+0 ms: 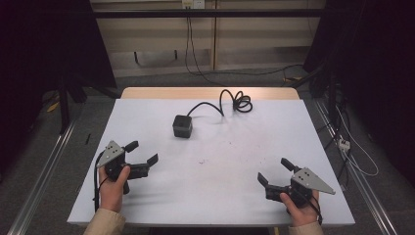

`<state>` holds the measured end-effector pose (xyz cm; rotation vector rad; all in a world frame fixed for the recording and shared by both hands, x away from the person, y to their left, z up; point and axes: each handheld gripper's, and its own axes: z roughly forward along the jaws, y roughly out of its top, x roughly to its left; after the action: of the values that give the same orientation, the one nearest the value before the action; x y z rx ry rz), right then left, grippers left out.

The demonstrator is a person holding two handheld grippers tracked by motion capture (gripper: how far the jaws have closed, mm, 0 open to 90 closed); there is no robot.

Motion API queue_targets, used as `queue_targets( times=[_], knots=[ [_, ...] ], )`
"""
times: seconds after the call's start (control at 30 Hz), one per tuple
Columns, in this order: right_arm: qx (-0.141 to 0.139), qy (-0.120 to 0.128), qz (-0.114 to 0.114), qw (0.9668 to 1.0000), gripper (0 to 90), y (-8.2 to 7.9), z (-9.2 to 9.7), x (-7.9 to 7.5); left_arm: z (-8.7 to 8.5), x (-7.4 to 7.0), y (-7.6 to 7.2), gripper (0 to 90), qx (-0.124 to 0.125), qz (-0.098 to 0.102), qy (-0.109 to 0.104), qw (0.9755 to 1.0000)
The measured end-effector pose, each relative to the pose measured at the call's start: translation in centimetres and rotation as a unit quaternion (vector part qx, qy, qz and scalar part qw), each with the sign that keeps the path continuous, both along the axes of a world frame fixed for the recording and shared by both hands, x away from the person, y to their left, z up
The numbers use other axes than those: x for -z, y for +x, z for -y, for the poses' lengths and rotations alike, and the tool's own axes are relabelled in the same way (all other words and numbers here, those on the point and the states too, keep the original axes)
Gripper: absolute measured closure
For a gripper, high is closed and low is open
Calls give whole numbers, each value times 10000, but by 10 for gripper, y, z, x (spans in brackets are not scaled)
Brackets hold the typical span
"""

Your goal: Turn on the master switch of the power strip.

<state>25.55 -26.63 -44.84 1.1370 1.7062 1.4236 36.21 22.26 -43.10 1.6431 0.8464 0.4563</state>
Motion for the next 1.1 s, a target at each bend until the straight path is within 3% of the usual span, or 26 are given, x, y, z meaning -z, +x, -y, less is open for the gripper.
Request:
queue_targets(
  times=[0.47, 1.1],
  knots=[
    [39, 32, 26, 10000, 29, 0, 1, 0, 9, -6, 7, 41, 85, 71, -39, 9999],
    [39, -1, 21, 10000, 29, 0, 1, 0, 11, -7, 21, 42, 6, 75, -40, 10000]
  ],
)
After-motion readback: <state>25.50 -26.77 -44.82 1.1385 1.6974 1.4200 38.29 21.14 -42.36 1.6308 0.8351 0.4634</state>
